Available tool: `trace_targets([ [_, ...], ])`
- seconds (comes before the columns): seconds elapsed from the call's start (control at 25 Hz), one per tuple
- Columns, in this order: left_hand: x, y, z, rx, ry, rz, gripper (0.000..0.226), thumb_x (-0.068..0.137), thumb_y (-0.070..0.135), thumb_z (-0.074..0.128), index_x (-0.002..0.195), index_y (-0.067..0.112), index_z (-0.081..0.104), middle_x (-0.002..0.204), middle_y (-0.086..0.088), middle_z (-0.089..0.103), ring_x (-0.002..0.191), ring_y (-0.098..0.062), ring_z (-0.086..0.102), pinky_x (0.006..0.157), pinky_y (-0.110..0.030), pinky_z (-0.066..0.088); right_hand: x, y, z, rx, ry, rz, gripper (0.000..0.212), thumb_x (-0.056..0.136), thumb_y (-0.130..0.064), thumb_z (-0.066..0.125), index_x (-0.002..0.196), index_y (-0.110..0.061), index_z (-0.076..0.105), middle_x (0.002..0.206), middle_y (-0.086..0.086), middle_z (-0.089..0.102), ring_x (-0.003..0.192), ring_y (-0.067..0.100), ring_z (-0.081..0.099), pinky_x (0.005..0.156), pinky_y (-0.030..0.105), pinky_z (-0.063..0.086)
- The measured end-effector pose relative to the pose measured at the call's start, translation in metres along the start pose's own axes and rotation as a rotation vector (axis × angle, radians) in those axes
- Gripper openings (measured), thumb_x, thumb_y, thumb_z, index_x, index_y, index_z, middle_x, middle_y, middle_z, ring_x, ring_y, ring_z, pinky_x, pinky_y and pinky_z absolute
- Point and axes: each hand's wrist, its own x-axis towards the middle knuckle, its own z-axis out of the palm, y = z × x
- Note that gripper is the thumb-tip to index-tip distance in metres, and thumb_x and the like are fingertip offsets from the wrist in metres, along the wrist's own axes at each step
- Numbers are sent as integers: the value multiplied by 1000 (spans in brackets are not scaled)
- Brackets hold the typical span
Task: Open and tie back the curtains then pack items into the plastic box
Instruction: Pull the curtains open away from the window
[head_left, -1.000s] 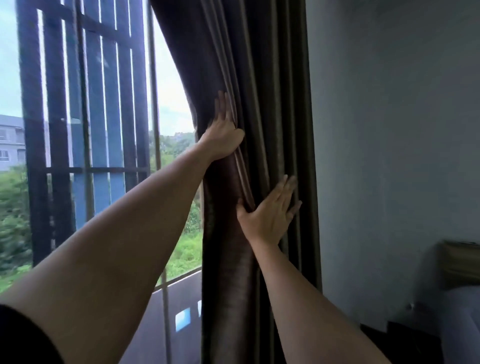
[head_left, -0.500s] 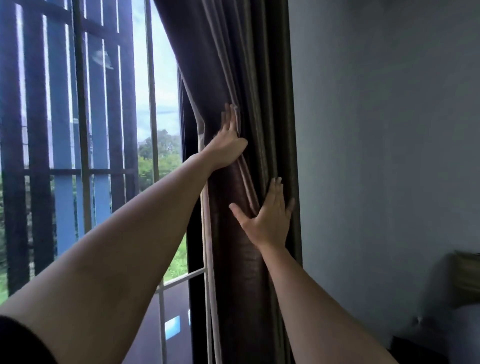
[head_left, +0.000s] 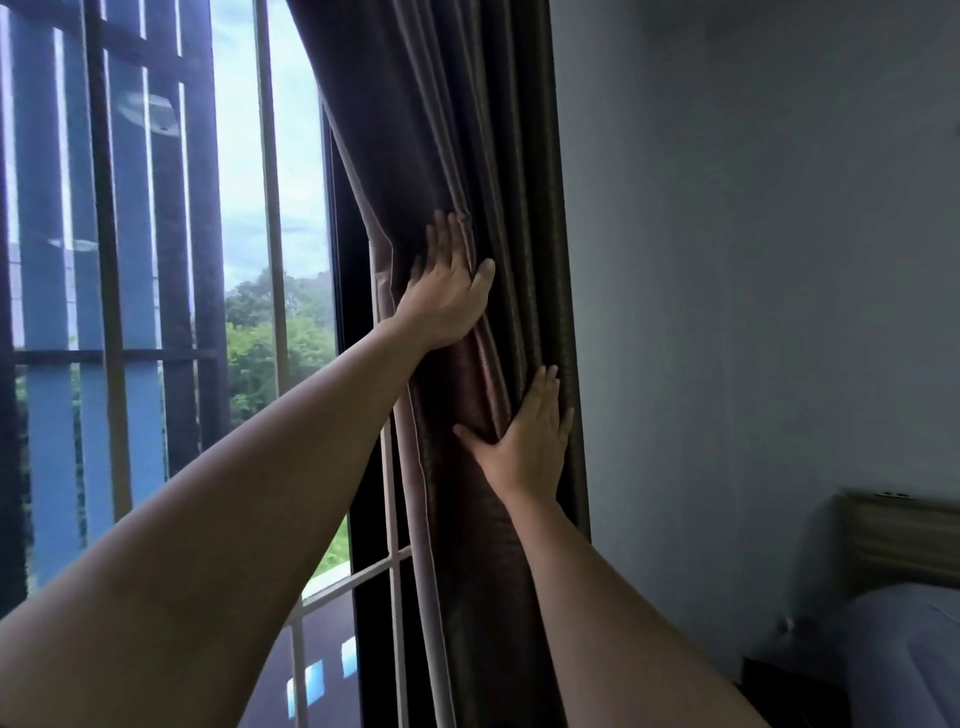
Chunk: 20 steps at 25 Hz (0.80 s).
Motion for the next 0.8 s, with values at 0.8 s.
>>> trace_targets([
  [0.8, 101, 16, 106, -204, 44, 70, 68, 99, 38, 22, 147, 14, -19, 157, -5, -19, 146, -20, -10, 121, -41, 2, 90, 119, 39, 193, -22, 56, 123, 66, -60, 71, 148, -13, -7, 158, 6, 5, 146, 20, 5, 116, 37, -3],
])
